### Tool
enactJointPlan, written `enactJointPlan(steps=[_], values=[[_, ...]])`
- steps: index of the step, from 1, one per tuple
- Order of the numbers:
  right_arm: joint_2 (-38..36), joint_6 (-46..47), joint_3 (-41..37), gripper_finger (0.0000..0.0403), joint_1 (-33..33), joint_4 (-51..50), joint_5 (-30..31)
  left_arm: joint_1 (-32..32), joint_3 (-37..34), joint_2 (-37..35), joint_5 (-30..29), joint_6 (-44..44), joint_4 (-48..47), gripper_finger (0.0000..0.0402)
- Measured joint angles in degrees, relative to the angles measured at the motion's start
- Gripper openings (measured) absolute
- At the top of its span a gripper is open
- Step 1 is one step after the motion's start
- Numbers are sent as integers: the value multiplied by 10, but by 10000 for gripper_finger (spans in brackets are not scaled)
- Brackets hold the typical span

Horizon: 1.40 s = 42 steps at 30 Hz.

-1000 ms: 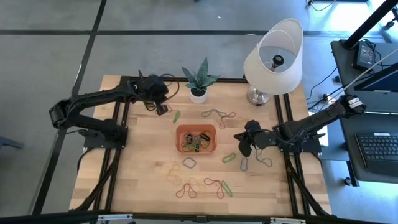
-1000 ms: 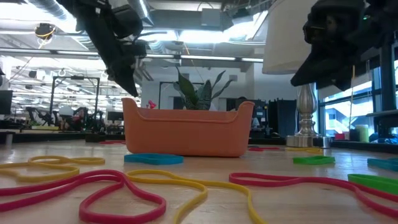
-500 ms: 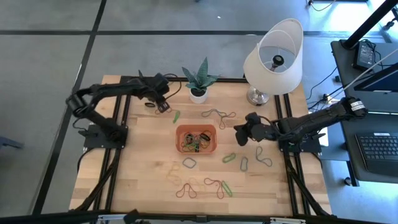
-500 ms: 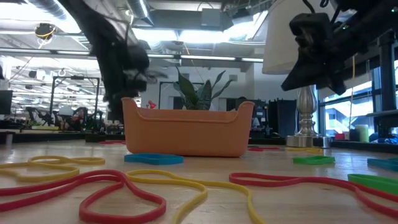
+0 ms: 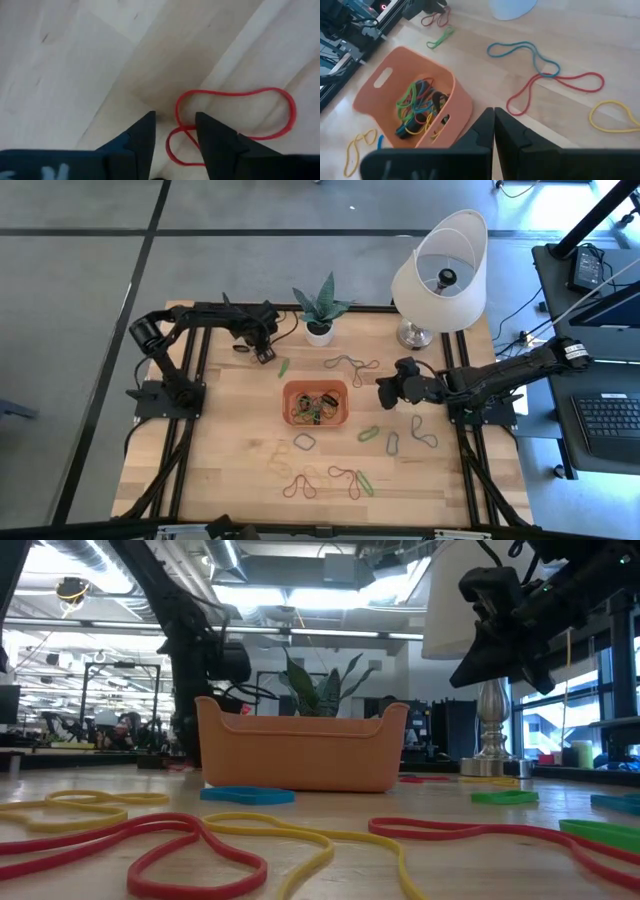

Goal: Pick and place rubber bands into bin
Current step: Put the red rubber band into the orange bin

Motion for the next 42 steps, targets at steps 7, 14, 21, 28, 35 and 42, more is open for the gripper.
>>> enactJointPlan(steps=[7, 14, 21, 28, 35, 42], values=[[0, -1, 0, 16, 0, 0, 0, -2, -2, -8, 1, 10, -13, 39], [0, -5, 0, 16, 0, 0, 0, -15, 8, -61, -1, 8, -87, 3], [0, -50, 0, 16, 0, -1, 0, -60, 98, -132, -5, -30, -182, 3], [0, -81, 0, 16, 0, 0, -1, -183, 226, -146, -63, -40, -272, 3], [0, -103, 0, 16, 0, 0, -1, -316, 341, -106, -91, -140, -278, 3], [0, -111, 0, 16, 0, 0, -19, -403, 402, -26, -92, -237, -278, 3]])
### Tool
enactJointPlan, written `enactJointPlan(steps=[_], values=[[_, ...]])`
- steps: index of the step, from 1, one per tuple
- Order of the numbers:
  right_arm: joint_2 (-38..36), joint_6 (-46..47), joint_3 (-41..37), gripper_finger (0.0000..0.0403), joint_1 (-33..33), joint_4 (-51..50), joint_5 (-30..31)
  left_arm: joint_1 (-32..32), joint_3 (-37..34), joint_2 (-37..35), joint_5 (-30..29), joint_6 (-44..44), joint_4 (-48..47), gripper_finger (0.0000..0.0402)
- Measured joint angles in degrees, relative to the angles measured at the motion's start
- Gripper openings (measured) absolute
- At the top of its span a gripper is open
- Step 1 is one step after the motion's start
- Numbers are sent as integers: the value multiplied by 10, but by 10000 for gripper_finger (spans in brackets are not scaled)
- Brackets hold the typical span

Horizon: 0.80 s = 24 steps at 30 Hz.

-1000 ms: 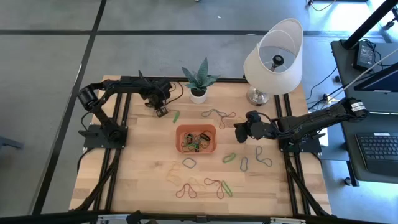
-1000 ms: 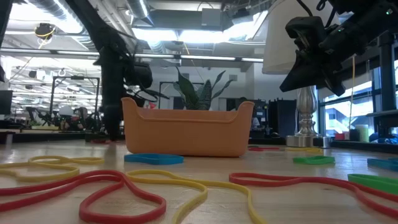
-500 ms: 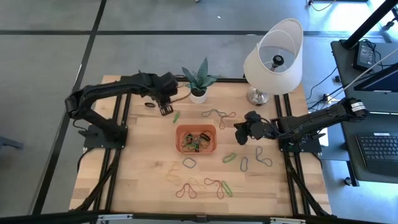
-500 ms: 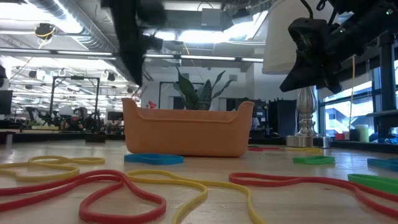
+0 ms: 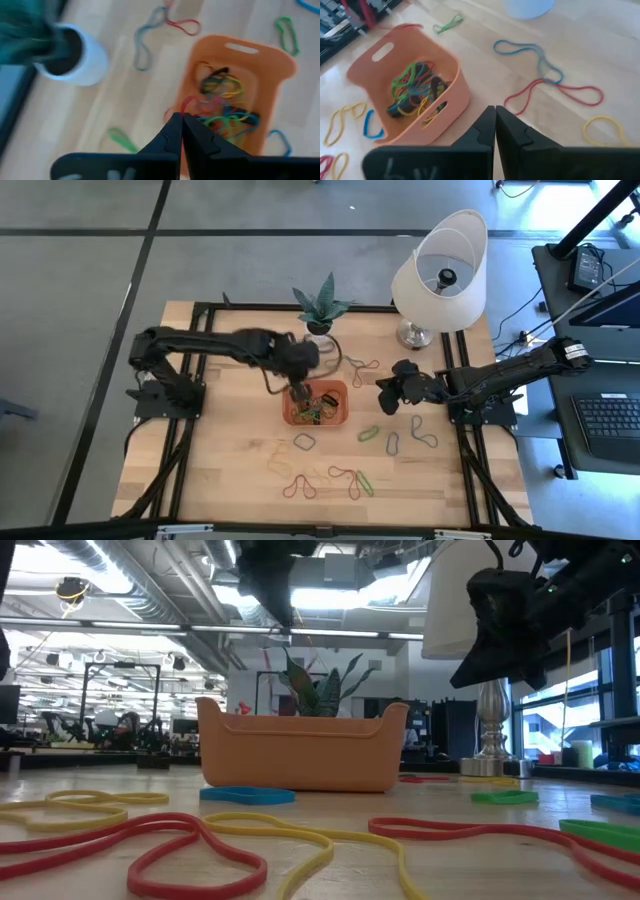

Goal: Pick and place rubber bands into bin
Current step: Put the red rubber band into the orange bin

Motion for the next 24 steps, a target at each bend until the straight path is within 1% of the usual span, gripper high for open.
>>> enactJointPlan(steps=[7, 11, 16, 19, 24], values=[[0, -21, 0, 16, 0, 0, -72, -55, 18, 90, 19, -74, 13, 3], [0, -27, 0, 16, 1, 0, -95, -73, 18, 135, 21, -100, 19, 3], [0, -27, 0, 16, 2, 0, -109, -75, 18, 182, 19, -119, 21, 9], [0, -27, 0, 16, 2, 0, -109, -71, 18, 201, 19, -134, 20, 28], [0, -27, 0, 16, 2, 0, -109, -57, 18, 214, 30, -134, 21, 80]])
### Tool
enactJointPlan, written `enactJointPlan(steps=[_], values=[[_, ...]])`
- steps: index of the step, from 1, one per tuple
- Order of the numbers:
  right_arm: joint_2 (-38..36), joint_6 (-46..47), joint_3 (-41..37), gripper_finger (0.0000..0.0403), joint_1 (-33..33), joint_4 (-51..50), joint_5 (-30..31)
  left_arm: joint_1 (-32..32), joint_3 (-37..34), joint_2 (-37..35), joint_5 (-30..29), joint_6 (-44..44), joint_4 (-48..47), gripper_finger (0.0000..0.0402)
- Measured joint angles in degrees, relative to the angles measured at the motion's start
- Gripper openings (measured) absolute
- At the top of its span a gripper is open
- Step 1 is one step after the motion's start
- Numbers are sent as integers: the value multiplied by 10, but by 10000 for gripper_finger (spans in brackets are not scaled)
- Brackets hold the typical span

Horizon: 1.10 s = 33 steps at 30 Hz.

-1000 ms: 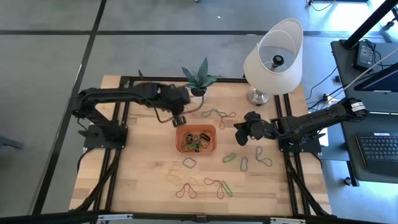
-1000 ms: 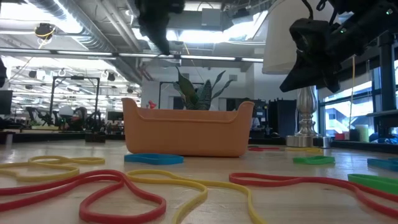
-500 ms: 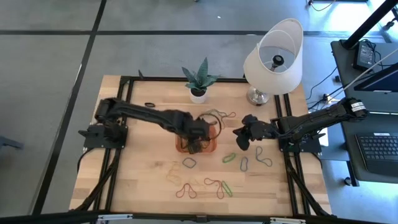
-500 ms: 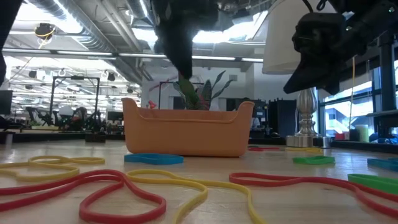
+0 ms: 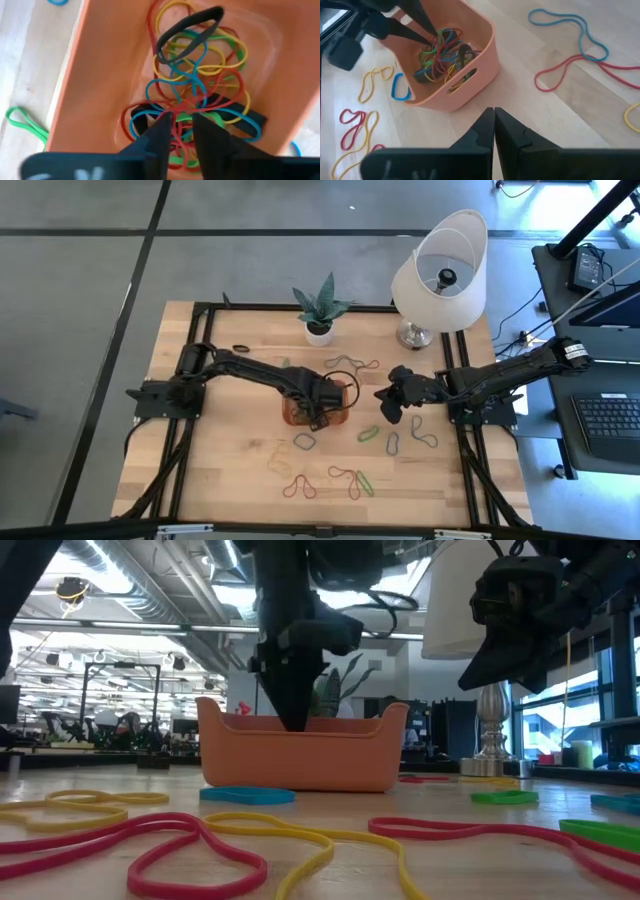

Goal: Pick and place rubber bands into bin
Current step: Put the red rubber band into the orange bin, then put the yellow rubber band into the orange bin

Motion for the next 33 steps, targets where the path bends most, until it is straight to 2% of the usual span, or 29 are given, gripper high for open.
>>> enactJointPlan(steps=[5, 9, 15, 19, 24, 29, 33], values=[[0, -1, 0, 16, 0, 0, 0, 10, -1, -9, 4, 0, -6, 127], [0, 0, 0, 16, 0, -6, -10, 10, 0, -48, -2, -3, -5, 139], [0, 16, 0, 16, 0, -5, -13, 7, 0, -111, 3, 20, -12, 135], [0, 52, 0, 12, 2, -3, -13, -7, -20, -152, 1, 68, -13, 103], [0, 60, 21, 4, 41, -4, 12, -22, -101, -214, -8, 100, 3, 14], [15, 88, 80, 2, 94, -41, 92, -40, -241, -313, -4, 92, 77, 2], [79, 146, 172, 2, 128, -124, 122, -55, -358, -409, 15, 69, 127, 2]])
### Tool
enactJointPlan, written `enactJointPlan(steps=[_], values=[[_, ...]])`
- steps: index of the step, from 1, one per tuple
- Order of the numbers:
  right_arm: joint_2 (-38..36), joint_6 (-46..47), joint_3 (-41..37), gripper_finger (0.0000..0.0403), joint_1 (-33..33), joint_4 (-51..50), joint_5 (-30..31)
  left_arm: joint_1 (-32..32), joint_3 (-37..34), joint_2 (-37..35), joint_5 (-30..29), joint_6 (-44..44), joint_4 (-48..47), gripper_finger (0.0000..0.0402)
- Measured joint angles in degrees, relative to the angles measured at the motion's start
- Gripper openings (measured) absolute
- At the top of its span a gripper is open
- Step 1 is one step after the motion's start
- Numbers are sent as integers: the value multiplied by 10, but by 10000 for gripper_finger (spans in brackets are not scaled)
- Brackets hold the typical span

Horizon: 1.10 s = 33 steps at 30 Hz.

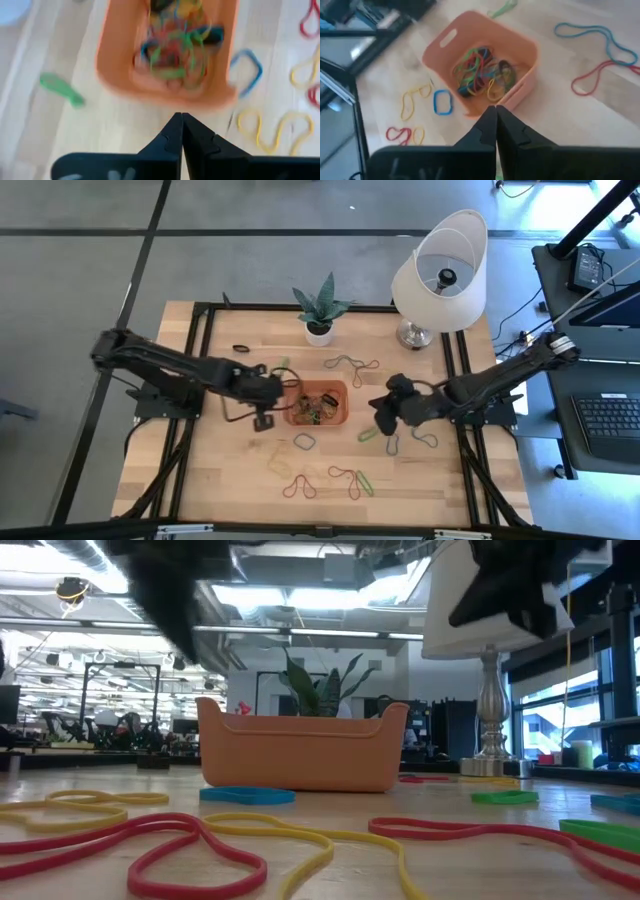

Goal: Pick and place rubber bands into bin
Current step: Put the yellow rubber band into the orange bin

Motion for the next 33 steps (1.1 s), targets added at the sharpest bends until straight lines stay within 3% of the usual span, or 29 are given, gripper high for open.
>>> enactJointPlan(steps=[7, 11, 16, 25, 33], values=[[204, 21, 243, 1, 44, -177, -36, -29, -142, -165, 3, -33, 15, 3], [328, 20, 391, 0, 70, -275, -74, -42, -189, -237, 5, -34, 24, 2], [460, -11, 539, 2, 93, -323, -110, -50, -220, -293, 4, -34, 24, 3], [622, -179, 666, 42, 96, -315, -117, -53, -222, -310, 15, -11, 25, 2], [658, -181, 672, 99, 80, -273, -131, -53, -222, -309, 19, -7, 23, 2]])
